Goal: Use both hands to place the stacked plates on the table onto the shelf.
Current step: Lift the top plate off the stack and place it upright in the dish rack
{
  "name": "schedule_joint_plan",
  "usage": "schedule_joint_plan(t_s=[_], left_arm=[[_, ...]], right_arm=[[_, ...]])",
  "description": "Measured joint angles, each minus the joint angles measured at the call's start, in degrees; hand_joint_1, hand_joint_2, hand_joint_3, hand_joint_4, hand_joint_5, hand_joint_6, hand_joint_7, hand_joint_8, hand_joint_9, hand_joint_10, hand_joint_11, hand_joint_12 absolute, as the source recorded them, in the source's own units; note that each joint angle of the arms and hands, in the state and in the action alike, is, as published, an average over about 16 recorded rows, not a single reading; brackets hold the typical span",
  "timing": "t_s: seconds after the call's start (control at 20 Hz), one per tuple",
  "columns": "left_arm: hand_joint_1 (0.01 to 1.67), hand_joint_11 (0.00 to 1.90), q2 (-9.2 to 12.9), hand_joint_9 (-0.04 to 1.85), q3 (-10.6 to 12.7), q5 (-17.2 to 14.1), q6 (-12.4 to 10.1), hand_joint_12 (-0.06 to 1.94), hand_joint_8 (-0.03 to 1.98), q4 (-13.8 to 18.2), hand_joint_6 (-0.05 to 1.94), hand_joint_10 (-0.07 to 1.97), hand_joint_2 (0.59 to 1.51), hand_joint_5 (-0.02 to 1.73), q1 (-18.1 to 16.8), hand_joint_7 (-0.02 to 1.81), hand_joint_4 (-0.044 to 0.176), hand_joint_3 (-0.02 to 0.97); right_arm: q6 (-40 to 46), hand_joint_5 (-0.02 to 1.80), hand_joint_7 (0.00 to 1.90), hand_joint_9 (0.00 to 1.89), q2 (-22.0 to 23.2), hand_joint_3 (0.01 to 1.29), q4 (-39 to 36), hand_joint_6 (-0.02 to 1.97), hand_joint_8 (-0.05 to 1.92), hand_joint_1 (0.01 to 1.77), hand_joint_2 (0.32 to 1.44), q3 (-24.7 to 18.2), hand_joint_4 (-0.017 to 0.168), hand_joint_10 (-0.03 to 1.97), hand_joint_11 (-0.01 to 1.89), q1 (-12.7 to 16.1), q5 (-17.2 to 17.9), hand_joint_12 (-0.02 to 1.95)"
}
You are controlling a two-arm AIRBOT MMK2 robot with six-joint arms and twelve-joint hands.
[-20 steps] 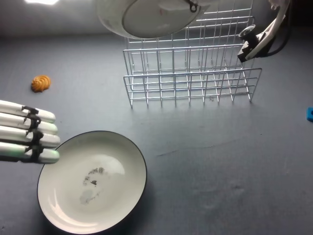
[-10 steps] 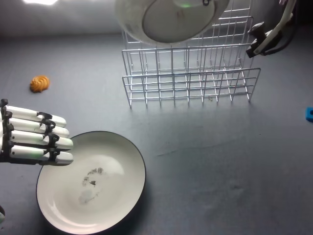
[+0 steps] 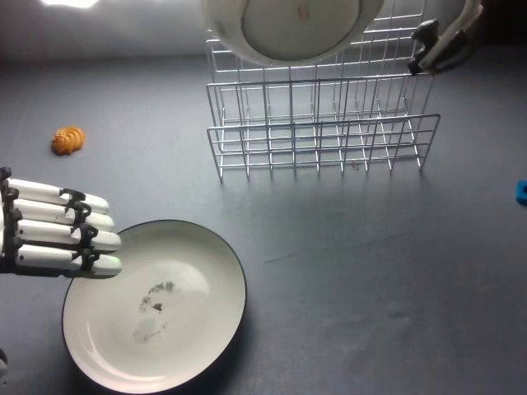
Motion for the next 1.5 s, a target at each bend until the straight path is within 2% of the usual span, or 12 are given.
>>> schedule_joint_plan(t_s=[0.3,0.55,0.85,1.5], left_arm=[[0.01,0.02,0.0,0.02,-0.3,2.1,0.0,0.01,-0.01,-0.3,0.02,0.01,1.165,0.02,1.1,0.02,0.001,0.021],[0.02,0.02,-0.1,0.02,-0.6,4.1,0.0,0.01,-0.01,-0.4,0.02,0.01,1.164,0.02,2.3,0.02,0.001,0.021],[0.02,0.02,-0.1,0.02,-1.2,5.8,0.0,0.01,-0.01,-0.6,0.02,0.01,1.163,0.02,3.5,0.02,0.001,0.021],[0.02,0.02,-0.6,0.02,-3.0,7.0,0.0,0.01,-0.01,-0.7,0.02,0.01,1.169,0.02,4.5,0.02,0.002,0.020]], right_arm=[[0.1,0.87,0.96,0.94,-3.2,0.01,0.7,1.05,0.94,1.37,1.00,5.6,-0.009,1.16,0.80,-0.3,-2.0,1.19],[0.2,0.87,0.97,0.94,-4.8,0.01,0.7,1.05,0.93,1.37,1.00,8.3,-0.009,1.15,0.81,-1.4,-3.1,1.18],[0.2,0.86,0.97,0.94,-5.5,0.01,0.7,1.05,0.94,1.37,1.00,8.9,-0.009,1.16,0.82,-3.3,-2.6,1.17],[-0.4,0.83,0.93,0.89,-6.2,0.01,0.8,1.08,1.02,1.37,1.02,9.5,-0.009,1.20,0.80,-7.6,-0.4,1.20]])
